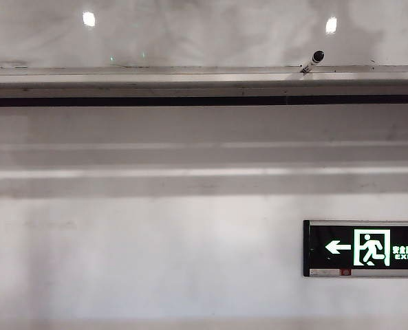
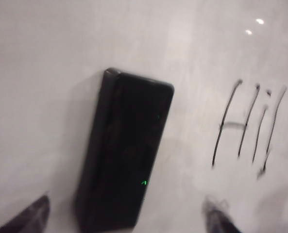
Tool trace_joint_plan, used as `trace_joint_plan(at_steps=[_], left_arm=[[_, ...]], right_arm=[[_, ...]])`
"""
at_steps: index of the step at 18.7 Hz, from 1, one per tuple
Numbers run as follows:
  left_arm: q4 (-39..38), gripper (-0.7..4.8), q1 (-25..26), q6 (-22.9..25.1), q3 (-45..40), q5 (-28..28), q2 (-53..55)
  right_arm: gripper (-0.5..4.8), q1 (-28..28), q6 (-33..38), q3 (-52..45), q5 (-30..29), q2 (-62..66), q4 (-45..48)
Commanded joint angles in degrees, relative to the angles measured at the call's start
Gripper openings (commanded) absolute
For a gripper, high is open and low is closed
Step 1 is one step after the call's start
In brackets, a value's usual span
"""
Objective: Wipe the whiteboard clean using the black magnetic whiteboard eraser attached to the whiteboard.
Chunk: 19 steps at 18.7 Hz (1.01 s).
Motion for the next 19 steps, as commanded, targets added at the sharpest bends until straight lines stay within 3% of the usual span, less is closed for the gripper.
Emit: trace_joint_plan(at_steps=[1,4,8,15,19], left_arm=[[7.23,4.79,-2.21,2.23,2.86,-4.52,3.85],[10.25,4.79,-3.93,5.66,6.43,-8.98,9.05],[14.21,4.79,-3.87,5.99,8.79,-12.79,14.84],[16.09,4.79,-3.82,10.97,8.76,-18.56,18.34],[17.35,4.79,-4.24,11.06,8.76,-20.52,18.08]], right_arm=[[-0.06,0.0,0.22,0.35,-0.13,-0.22,0.98],[-0.06,0.59,0.24,0.35,-0.15,-0.24,0.92],[-0.06,2.78,0.24,0.35,-1.25,-0.24,0.96],[-0.06,3.41,0.22,0.37,-1.44,-0.72,0.81],[-0.06,3.37,0.22,0.37,-1.44,-1.01,0.94]])
